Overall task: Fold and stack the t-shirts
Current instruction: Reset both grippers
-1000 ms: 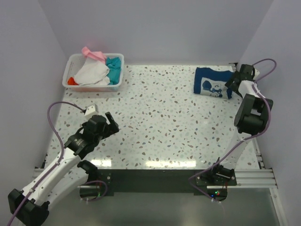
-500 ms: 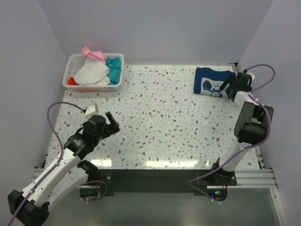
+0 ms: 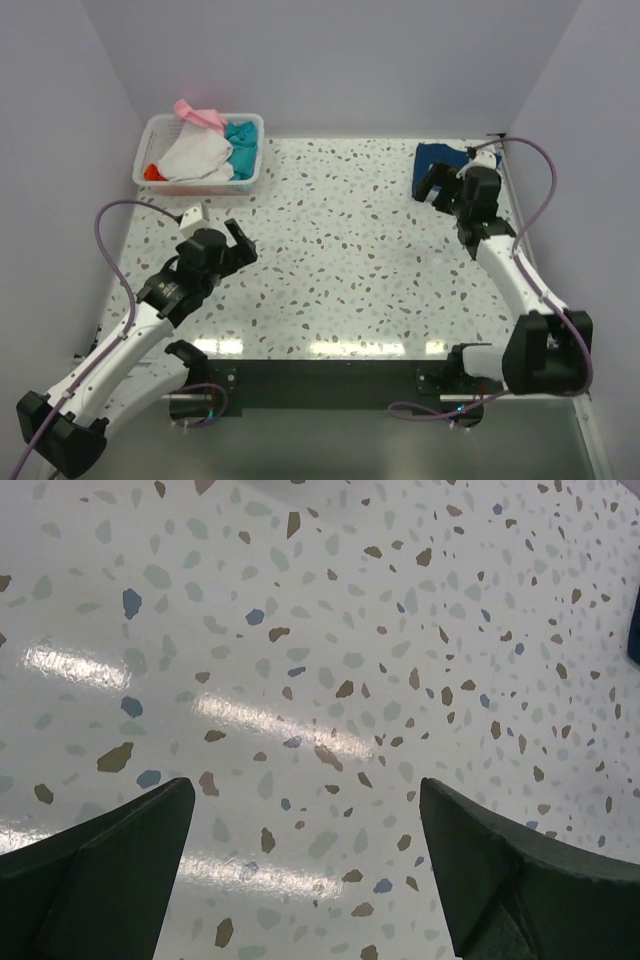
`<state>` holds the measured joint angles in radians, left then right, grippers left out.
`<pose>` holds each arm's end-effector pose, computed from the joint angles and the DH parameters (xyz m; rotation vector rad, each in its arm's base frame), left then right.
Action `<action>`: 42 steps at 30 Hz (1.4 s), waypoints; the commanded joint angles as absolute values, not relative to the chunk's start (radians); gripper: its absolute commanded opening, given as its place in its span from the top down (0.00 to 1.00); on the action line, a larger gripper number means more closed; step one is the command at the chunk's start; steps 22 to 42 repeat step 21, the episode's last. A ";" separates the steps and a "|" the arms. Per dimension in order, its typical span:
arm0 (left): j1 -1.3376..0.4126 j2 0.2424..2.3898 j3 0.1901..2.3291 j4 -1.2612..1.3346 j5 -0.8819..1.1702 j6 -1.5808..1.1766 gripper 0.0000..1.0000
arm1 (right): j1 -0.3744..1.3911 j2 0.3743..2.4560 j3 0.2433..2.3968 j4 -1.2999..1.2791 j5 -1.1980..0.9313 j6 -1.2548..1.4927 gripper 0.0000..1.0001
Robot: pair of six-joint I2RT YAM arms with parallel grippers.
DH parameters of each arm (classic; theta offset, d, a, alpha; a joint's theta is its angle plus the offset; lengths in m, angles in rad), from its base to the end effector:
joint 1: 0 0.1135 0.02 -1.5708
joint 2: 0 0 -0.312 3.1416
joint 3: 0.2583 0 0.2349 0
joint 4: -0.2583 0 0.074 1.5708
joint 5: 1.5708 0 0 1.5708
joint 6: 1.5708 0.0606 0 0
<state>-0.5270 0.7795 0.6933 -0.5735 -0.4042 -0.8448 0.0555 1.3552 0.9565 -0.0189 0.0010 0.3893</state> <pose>0.1261 -0.0458 0.2935 -0.5604 2.1154 -0.3304 0.3084 0.0171 0.3308 0.3329 1.9718 0.2859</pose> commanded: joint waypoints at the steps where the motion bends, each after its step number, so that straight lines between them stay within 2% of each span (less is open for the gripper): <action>1: -0.531 0.799 0.736 -0.496 -0.465 -0.828 0.00 | 0.043 1.163 0.795 -0.054 -0.071 0.463 0.01; 6: -0.529 0.816 0.759 -0.489 -0.495 -0.811 0.00 | 0.043 0.835 0.647 -0.162 -0.095 0.459 0.01; 13: -0.529 0.821 0.756 -0.517 -0.554 -0.825 0.00 | 0.043 0.655 0.692 -0.376 0.011 0.416 0.01; 21: -0.529 0.755 0.701 -0.564 -0.569 -0.870 0.00 | 0.043 0.664 0.638 -0.351 -0.083 0.400 0.01; 42: -0.529 0.755 0.701 -0.564 -0.569 -0.870 0.00 | 0.043 0.664 0.638 -0.351 -0.083 0.400 0.01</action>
